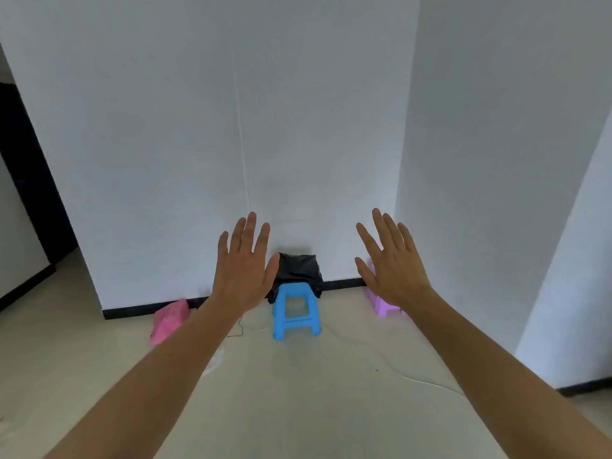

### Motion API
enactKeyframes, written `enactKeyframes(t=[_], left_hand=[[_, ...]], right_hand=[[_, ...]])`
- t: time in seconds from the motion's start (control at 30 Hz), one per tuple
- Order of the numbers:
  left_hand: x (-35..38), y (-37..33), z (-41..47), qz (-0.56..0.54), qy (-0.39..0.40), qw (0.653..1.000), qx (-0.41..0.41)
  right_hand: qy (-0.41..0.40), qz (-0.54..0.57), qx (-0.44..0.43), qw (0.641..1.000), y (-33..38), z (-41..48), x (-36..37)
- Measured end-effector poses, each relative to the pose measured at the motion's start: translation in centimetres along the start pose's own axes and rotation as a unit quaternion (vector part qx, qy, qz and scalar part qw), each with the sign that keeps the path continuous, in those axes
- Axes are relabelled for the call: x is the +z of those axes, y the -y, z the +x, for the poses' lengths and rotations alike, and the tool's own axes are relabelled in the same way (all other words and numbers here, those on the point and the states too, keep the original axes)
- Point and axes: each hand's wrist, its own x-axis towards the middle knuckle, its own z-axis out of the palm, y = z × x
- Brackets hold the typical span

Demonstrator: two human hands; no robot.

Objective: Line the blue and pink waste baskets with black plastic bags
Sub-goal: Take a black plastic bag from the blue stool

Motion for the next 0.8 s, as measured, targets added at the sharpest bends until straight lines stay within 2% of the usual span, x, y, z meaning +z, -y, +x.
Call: enactKeyframes(t=[0.07, 0.23, 0.4, 0.6, 0.8], left_hand=[[3.0, 0.7, 1.6, -0.019, 0.011, 0.999, -0.027], [14.5, 1.6, 7.8, -0.027, 0.040, 0.998, -0.036], [24.5, 2.6, 16.8, -0.027, 0.083, 0.995, -0.052], [33.5, 8.6, 25.3, -0.021, 0.098, 0.992, -0.078], [46.7, 16.0, 30.2, -0.031, 0.132, 0.986, -0.093]], right_hand=[[0.004, 0.007, 0.018, 1.000, -1.1, 1.4, 3.0], [0.020, 0.035, 0.045, 0.998, -4.1, 5.8, 14.6], [0.074, 0.061, 0.059, 0.994, -7.4, 13.5, 25.1], [0.122, 0.094, 0.045, 0.987, -8.3, 25.1, 35.9], [0.158, 0.099, 0.023, 0.982, -5.7, 34.0, 50.7]])
